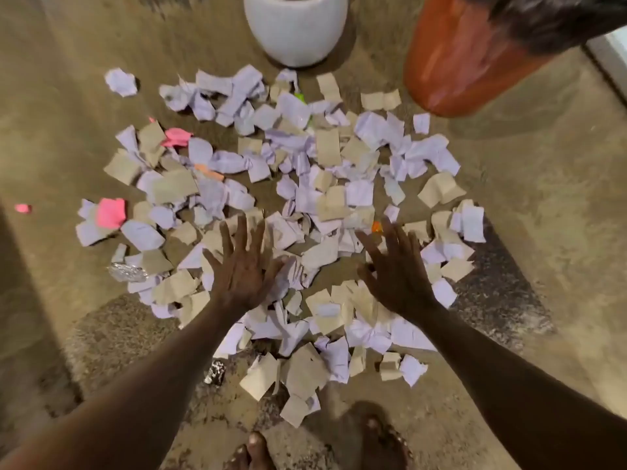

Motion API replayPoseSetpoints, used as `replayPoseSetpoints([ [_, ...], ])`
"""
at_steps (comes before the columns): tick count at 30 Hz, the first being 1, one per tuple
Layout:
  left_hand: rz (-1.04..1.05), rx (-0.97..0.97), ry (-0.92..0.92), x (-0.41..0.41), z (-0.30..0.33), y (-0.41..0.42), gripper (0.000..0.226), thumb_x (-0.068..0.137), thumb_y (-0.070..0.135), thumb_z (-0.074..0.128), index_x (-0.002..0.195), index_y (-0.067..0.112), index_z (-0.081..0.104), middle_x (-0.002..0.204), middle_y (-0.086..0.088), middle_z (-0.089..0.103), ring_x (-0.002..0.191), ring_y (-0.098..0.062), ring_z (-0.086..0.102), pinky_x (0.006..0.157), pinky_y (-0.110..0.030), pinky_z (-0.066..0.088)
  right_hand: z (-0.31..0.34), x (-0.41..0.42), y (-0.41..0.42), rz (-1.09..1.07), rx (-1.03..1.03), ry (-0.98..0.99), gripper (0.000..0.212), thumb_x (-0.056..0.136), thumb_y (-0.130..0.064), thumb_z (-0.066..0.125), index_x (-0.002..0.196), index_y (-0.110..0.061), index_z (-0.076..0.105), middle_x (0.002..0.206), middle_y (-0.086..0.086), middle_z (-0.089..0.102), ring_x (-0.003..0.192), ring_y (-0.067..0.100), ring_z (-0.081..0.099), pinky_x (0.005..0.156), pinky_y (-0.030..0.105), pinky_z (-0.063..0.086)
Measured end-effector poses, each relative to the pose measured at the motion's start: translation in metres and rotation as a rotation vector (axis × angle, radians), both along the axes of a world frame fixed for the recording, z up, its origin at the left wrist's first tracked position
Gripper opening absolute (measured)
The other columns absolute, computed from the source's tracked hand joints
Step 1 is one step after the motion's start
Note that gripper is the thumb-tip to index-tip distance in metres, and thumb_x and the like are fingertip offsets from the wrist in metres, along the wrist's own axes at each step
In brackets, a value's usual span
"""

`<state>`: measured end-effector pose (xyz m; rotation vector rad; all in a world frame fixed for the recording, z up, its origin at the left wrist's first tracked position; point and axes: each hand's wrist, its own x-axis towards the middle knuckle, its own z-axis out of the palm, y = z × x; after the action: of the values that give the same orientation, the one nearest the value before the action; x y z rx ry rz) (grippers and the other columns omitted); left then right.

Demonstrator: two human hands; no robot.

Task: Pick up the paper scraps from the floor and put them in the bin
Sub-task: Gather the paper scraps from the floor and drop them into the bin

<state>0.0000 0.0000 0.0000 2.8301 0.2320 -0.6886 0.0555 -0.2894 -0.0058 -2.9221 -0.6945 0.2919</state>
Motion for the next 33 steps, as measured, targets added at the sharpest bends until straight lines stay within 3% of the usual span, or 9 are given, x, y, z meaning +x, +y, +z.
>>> replayPoseSetpoints([
  [2, 0.017, 0.008, -0.026, 0.007, -0.024, -0.002, 0.087, 0.090, 0.077, 0.004, 0.158, 0.024, -0.001, 0.166, -0.012, -0.005, 0.150, -0.041, -0.012, 0.112, -0.075, 0.000, -0.023, 0.012, 0.010, 0.023, -0.029, -0.002, 0.062, 0.094, -0.055, 0.046, 0.150, -0.029, 0.039, 0.159, 0.022, 0.027, 0.142, 0.042, 0.031, 0.109, 0.061, 0.031],
  [4, 0.101, 0.007, -0.055, 0.011, -0.045, -0.003, 0.083, 0.090, 0.079, 0.019, 0.157, 0.035, 0.000, 0.166, -0.008, -0.011, 0.149, -0.045, -0.012, 0.108, -0.077, 0.002, -0.050, 0.021, 0.019, 0.063, -0.036, -0.017, 0.064, 0.094, -0.061, 0.041, 0.149, -0.028, 0.043, 0.160, 0.022, 0.024, 0.142, 0.044, 0.030, 0.110, 0.059, 0.029],
  [9, 0.150, 0.103, -0.218, 0.004, -0.076, -0.017, 0.079, 0.091, 0.075, 0.024, 0.157, 0.038, 0.002, 0.166, -0.009, -0.007, 0.149, -0.045, -0.008, 0.107, -0.078, 0.002, -0.096, 0.011, 0.017, 0.063, 0.059, -0.201, 0.057, 0.097, -0.055, 0.043, 0.148, -0.028, 0.044, 0.164, 0.017, 0.019, 0.150, 0.041, 0.017, 0.113, 0.063, 0.021],
  [15, 0.173, 0.092, -0.261, 0.006, -0.079, -0.016, 0.082, 0.089, 0.077, 0.025, 0.157, 0.036, 0.007, 0.166, -0.012, 0.001, 0.149, -0.046, -0.002, 0.108, -0.075, 0.001, -0.092, 0.015, 0.020, 0.059, 0.083, -0.190, 0.064, 0.095, -0.064, 0.042, 0.150, -0.029, 0.040, 0.162, 0.017, 0.023, 0.150, 0.041, 0.018, 0.116, 0.060, 0.018],
  [21, 0.180, 0.106, -0.259, 0.007, -0.077, -0.016, 0.079, 0.089, 0.075, 0.026, 0.157, 0.036, 0.012, 0.166, -0.011, 0.003, 0.150, -0.045, -0.001, 0.108, -0.075, 0.003, -0.098, 0.014, 0.016, 0.063, 0.049, -0.201, 0.063, 0.095, -0.060, 0.043, 0.152, -0.032, 0.037, 0.163, 0.017, 0.021, 0.150, 0.041, 0.016, 0.112, 0.063, 0.021],
  [25, 0.185, 0.076, -0.300, 0.005, -0.082, -0.016, 0.075, 0.091, 0.071, 0.028, 0.156, 0.037, 0.017, 0.167, -0.005, -0.001, 0.151, -0.039, -0.005, 0.110, -0.074, 0.002, -0.102, 0.016, 0.018, 0.058, 0.053, -0.259, 0.062, 0.096, -0.060, 0.042, 0.150, -0.031, 0.041, 0.162, 0.017, 0.025, 0.149, 0.042, 0.020, 0.112, 0.062, 0.024],
  [30, 0.197, 0.075, -0.393, 0.000, -0.087, -0.016, 0.071, 0.091, 0.069, 0.031, 0.155, 0.037, 0.024, 0.167, 0.003, -0.001, 0.153, -0.030, -0.006, 0.113, -0.069, 0.000, -0.097, 0.012, 0.019, 0.040, 0.024, -0.156, 0.058, 0.098, -0.062, 0.033, 0.150, -0.036, 0.034, 0.167, 0.009, 0.008, 0.151, 0.040, 0.013, 0.114, 0.063, 0.018],
  [33, 0.175, 0.046, -0.435, -0.001, -0.089, -0.015, 0.070, 0.092, 0.068, 0.030, 0.154, 0.036, 0.027, 0.167, 0.005, 0.002, 0.153, -0.028, -0.005, 0.112, -0.069, 0.002, -0.088, 0.009, 0.021, 0.036, 0.001, -0.146, 0.058, 0.098, -0.060, 0.035, 0.151, -0.035, 0.032, 0.165, 0.013, 0.017, 0.149, 0.041, 0.018, 0.114, 0.065, 0.022],
])
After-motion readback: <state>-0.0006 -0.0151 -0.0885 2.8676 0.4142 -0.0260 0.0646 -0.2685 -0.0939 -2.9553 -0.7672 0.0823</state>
